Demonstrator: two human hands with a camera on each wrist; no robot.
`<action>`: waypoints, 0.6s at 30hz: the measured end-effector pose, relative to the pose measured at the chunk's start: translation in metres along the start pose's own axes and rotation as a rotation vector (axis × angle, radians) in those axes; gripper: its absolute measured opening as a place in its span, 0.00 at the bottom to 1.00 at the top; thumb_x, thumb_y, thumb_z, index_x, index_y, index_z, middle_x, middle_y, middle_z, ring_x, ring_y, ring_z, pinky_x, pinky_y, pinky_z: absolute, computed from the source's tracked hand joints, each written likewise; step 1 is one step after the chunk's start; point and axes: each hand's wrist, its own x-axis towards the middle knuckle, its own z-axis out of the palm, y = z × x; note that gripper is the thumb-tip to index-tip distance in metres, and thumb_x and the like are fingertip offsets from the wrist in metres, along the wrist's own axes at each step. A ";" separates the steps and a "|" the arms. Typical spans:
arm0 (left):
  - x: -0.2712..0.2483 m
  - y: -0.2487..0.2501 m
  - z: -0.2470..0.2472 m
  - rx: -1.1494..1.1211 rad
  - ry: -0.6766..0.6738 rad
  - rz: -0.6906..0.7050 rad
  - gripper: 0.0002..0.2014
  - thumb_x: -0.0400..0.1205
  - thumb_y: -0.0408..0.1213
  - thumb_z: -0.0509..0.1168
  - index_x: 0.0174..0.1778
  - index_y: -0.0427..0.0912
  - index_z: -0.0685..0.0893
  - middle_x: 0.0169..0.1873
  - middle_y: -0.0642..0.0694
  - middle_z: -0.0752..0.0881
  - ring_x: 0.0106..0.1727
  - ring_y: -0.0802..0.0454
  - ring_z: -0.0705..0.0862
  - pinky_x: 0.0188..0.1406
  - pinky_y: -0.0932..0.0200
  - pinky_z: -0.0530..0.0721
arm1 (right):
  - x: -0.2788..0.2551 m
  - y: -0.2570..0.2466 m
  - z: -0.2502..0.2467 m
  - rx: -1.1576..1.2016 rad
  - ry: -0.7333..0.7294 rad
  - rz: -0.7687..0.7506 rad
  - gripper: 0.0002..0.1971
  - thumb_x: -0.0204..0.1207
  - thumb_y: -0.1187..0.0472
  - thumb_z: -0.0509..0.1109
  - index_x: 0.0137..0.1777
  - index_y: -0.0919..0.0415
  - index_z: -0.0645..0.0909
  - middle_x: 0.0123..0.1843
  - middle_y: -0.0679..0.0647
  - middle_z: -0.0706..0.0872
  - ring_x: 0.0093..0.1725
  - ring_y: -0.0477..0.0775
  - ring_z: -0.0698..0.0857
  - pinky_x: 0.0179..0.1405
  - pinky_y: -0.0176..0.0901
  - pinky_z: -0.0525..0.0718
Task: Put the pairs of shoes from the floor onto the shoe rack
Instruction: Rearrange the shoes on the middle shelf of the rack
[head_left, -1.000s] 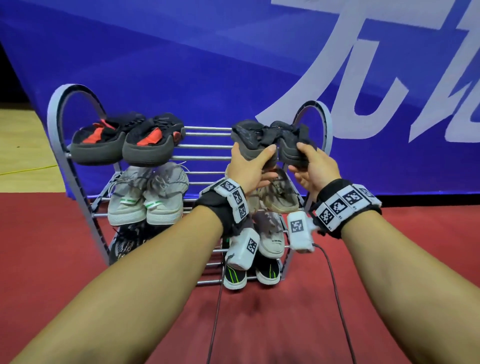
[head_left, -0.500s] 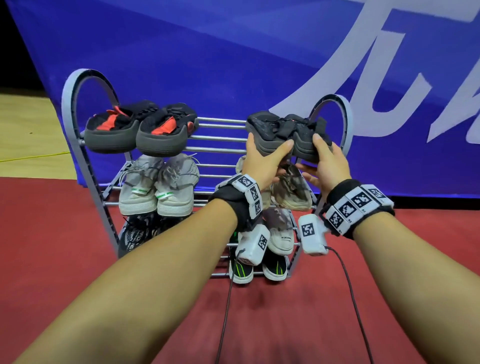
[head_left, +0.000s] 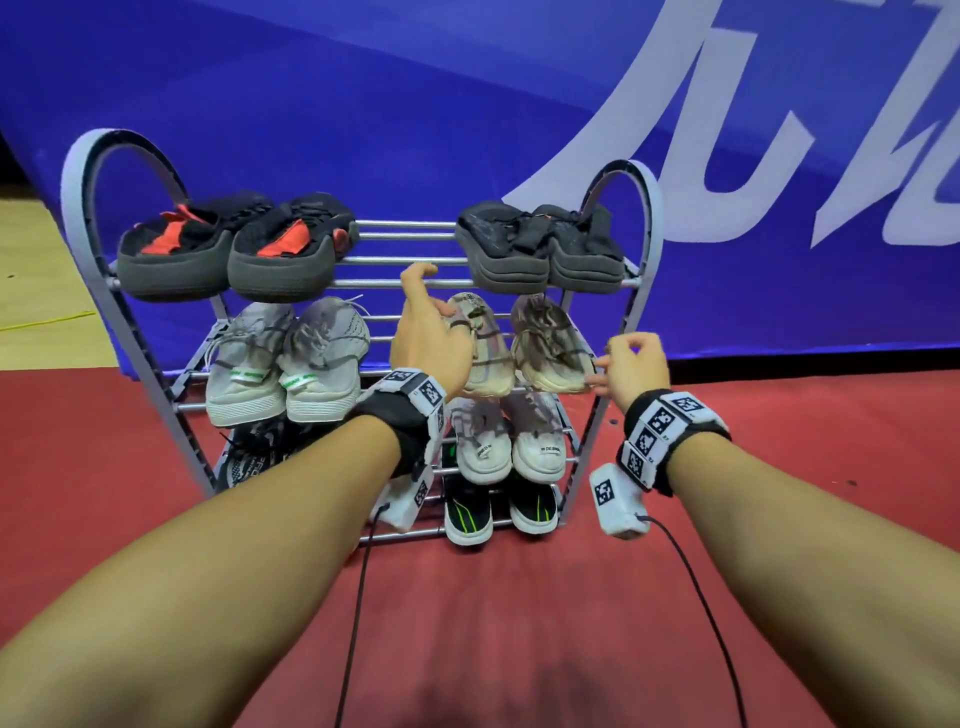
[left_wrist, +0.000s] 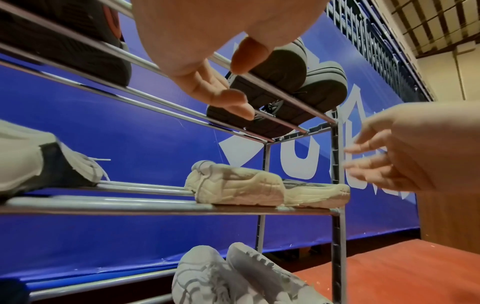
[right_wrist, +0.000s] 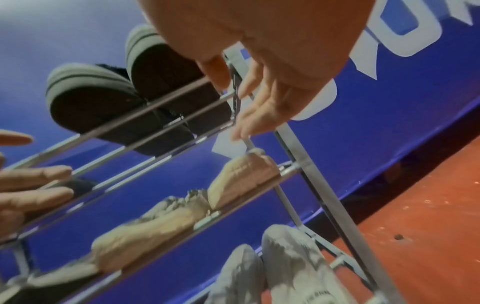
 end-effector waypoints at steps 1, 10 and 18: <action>0.000 -0.002 -0.002 0.022 -0.004 0.006 0.30 0.71 0.32 0.58 0.70 0.55 0.63 0.39 0.48 0.83 0.34 0.42 0.85 0.36 0.39 0.86 | 0.002 0.006 0.002 -0.031 -0.044 0.035 0.11 0.68 0.54 0.62 0.50 0.54 0.73 0.41 0.60 0.84 0.26 0.57 0.84 0.31 0.48 0.80; -0.008 -0.015 -0.003 0.166 0.134 0.131 0.31 0.76 0.40 0.61 0.76 0.57 0.62 0.31 0.49 0.81 0.32 0.48 0.81 0.30 0.53 0.78 | 0.002 0.022 0.019 -0.187 -0.087 0.169 0.22 0.75 0.54 0.69 0.67 0.60 0.72 0.37 0.56 0.80 0.26 0.53 0.79 0.25 0.42 0.80; -0.001 -0.053 0.008 0.230 -0.155 -0.249 0.27 0.75 0.58 0.58 0.68 0.53 0.70 0.31 0.46 0.87 0.30 0.45 0.86 0.32 0.54 0.82 | -0.002 0.022 0.033 -0.147 -0.150 0.301 0.31 0.75 0.60 0.67 0.76 0.51 0.56 0.41 0.59 0.82 0.25 0.58 0.85 0.28 0.48 0.88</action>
